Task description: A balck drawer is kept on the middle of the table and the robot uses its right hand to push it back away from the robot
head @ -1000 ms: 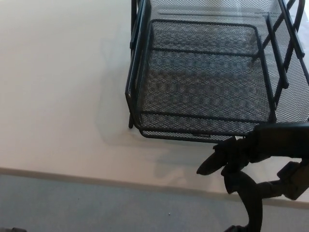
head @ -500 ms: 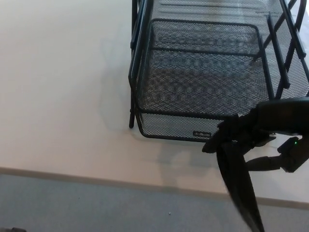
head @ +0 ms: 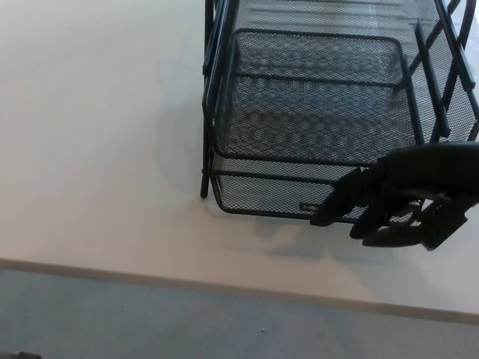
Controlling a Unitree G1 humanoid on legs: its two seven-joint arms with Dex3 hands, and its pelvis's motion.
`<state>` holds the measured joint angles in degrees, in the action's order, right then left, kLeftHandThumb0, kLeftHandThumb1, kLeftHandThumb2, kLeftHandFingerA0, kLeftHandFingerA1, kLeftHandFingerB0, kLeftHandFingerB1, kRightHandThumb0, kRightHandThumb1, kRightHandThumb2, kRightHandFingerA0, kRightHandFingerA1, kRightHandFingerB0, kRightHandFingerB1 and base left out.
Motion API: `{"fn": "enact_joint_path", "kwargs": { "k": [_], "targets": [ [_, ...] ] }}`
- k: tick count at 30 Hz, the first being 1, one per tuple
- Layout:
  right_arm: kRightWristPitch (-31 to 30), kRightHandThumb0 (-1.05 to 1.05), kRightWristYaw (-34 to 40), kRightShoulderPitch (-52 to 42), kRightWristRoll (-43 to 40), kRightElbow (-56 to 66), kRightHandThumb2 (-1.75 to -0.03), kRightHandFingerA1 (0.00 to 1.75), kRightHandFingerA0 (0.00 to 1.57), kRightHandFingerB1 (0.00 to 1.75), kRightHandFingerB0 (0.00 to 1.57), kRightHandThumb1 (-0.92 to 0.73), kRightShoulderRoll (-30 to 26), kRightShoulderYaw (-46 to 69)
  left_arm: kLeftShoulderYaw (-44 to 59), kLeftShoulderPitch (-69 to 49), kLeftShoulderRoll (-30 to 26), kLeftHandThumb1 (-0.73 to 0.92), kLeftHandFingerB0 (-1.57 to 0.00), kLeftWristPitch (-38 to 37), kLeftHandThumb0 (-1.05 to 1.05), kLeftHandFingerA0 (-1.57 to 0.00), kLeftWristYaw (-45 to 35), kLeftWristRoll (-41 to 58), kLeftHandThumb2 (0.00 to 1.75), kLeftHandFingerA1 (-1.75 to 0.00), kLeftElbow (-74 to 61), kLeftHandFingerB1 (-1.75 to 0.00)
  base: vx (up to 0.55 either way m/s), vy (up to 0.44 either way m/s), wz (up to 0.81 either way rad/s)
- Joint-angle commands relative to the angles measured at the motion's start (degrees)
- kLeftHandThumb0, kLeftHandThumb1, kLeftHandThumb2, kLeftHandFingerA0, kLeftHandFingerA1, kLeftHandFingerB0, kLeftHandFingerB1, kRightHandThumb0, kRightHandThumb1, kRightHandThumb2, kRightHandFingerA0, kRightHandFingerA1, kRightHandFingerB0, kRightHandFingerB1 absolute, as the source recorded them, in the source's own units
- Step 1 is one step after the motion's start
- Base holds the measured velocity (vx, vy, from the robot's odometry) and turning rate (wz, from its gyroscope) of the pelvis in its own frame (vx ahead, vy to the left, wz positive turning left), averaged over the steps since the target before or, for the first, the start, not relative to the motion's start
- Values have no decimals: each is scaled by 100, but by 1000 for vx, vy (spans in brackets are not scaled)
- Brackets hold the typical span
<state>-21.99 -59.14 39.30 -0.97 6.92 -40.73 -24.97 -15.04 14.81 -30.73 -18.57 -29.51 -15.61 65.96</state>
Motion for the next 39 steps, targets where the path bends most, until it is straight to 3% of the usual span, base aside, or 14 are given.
{"fn": "enact_joint_path", "kwargs": {
  "k": [1, 3, 11, 13, 14, 19, 20, 22, 27, 28, 30, 31, 38, 39],
  "targets": [
    [104, -63, -82, 211, 254, -364, -64, 33, 28, 29, 22, -81, 132, -65, 22, -41, -31, 70, -23, -9, -59, -28, 0, -48, 61, -32, 35, -29, 0, 0, 0],
    [107, -63, -85, 269, 298, -455, -64, 33, 28, 29, 22, -81, 168, -77, 15, -35, -32, 59, -19, -6, -64, -23, 7, -58, 81, -41, 38, -39, 0, 0, 0],
    [284, -62, -102, 517, 469, -782, -64, 33, 28, 29, 22, -81, 288, -64, 3, -32, -29, 71, -23, -37, -58, -29, 31, -75, 61, -32, 66, -29, 0, 0, 0],
    [223, -62, -133, 625, 475, -843, -64, 33, 26, 29, 21, -81, 312, -37, 2, -26, -26, 59, -19, -39, -64, -25, 37, -76, 82, -42, 76, -39, 0, 0, 0],
    [219, -61, -145, 683, 491, -878, -64, 33, 26, 29, 21, -81, 312, -25, 5, -25, -27, 70, -23, -20, -59, -30, 28, -72, 61, -32, 78, -29, 0, 0, 0],
    [269, -63, -160, 825, 489, -1112, -64, 33, 27, 29, 22, -81, 360, 69, -11, -41, -48, 71, -24, -35, -60, -30, 35, -98, 61, -32, 40, -29, 0, 0, 0],
    [324, -63, -160, 846, 513, -1148, -64, 33, 27, 29, 22, -81, 357, 65, -11, -34, -43, 59, -20, -32, -66, -24, 36, -98, 82, -42, 59, -39, 0, 0, 0],
    [365, -63, -172, 907, 574, -1243, -64, 33, 26, 29, 22, -81, 362, 65, -6, -33, -38, 70, -23, -34, -60, -31, 27, -85, 61, -32, 75, -29, 0, 0, 0],
    [538, -64, -186, 980, 643, -1445, -65, 33, 26, 29, 23, -81, 382, 94, 4, -34, -28, 70, -23, -17, -59, -30, 25, -71, 61, -32, 66, -29, 0, 0, 0],
    [529, -64, -187, 1005, 659, -1476, -64, 33, 26, 29, 23, -81, 381, 104, -8, -41, -36, 60, -20, -28, -65, -24, 39, -86, 81, -42, 46, -39, 0, 0, 0],
    [523, -64, -197, 1028, 683, -1512, -64, 33, 26, 29, 23, -81, 386, 112, -13, -47, -39, 71, -24, -46, -59, -32, 51, -92, 61, -32, 47, -29, 0, 0, 0],
    [524, -64, -201, 1043, 704, -1541, -64, 33, 26, 29, 23, -81, 390, 109, -5, -49, -37, 59, -20, -43, -64, -25, 47, -83, 81, -42, 48, -39, 0, 0, 0],
    [623, -64, -184, 987, 805, -1562, -64, 34, 28, 29, 23, -81, 392, 116, -36, -29, -38, 71, -23, -62, -59, -29, 75, -121, 61, -32, 77, -29, 0, 0, 0],
    [596, -63, -190, 899, 777, -1495, -64, 34, 28, 30, 23, -80, 388, 129, 26, -37, -20, 59, -20, -36, -63, -25, 19, -40, 81, -42, 87, -39, 0, 0, 0]
  ]
}}
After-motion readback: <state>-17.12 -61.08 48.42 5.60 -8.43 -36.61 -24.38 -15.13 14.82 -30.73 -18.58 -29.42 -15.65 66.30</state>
